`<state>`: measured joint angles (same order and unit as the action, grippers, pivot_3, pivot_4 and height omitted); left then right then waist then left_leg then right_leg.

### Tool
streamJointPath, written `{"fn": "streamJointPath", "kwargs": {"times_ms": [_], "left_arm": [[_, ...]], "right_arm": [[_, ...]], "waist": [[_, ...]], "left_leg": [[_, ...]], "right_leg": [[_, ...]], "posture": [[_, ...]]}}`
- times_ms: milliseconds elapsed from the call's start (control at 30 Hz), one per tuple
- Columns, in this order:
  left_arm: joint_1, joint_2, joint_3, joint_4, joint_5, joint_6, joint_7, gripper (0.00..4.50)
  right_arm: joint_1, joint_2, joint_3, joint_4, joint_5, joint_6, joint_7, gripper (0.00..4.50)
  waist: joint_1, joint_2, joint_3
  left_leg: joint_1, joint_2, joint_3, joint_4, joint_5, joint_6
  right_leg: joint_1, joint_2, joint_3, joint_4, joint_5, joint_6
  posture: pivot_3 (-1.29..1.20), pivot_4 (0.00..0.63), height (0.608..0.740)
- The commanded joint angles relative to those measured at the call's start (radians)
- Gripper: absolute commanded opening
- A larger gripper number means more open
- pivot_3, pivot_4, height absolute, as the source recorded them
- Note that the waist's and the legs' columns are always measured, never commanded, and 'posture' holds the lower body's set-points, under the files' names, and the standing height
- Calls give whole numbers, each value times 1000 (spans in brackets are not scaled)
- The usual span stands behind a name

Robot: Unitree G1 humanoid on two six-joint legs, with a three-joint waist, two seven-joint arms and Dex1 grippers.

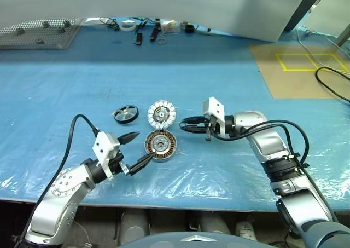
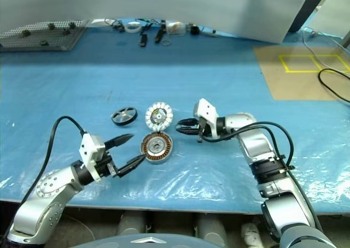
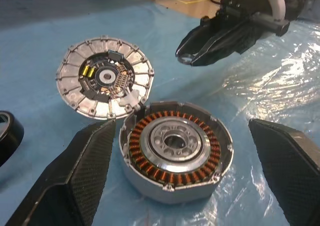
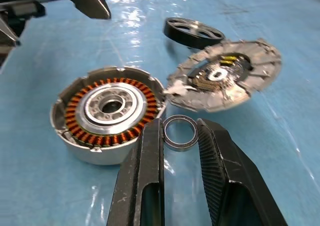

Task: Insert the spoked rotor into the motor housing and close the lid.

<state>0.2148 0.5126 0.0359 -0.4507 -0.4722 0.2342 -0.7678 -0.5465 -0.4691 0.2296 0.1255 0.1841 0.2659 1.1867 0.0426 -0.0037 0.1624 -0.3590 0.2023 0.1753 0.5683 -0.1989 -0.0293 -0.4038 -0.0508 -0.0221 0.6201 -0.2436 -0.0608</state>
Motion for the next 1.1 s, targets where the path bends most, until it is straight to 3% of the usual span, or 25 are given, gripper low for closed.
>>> {"fn": "streamJointPath", "kwargs": {"times_ms": [33,400,767,1100], "left_arm": [[16,4,12,-21,4,-42,-19,4500],[111,-23,-8,-64,42,-108,9,4500],[146,-56,-13,-107,62,-103,71,4500],[131,-53,-9,-109,57,-89,84,4500]], "right_arm": [[-52,8,17,-7,25,-14,48,596],[-79,94,128,84,-9,-69,111,596],[-125,179,157,242,-61,-166,96,596],[-121,186,153,304,-90,-202,87,596]], "waist": [[0,0,0],[-1,0,0],[0,0,0],[-1,0,0]], "left_leg": [[0,0,0,0,0,0],[-1,1,0,0,0,0],[-1,1,0,0,0,0],[-1,1,0,0,0,0]], "right_leg": [[0,0,0,0,0,0],[-1,0,0,0,0,0],[-1,0,0,0,0,0],[-1,0,0,1,0,0]], "posture": [[0,150,740],[0,150,740],[0,150,740],[0,150,740]]}}
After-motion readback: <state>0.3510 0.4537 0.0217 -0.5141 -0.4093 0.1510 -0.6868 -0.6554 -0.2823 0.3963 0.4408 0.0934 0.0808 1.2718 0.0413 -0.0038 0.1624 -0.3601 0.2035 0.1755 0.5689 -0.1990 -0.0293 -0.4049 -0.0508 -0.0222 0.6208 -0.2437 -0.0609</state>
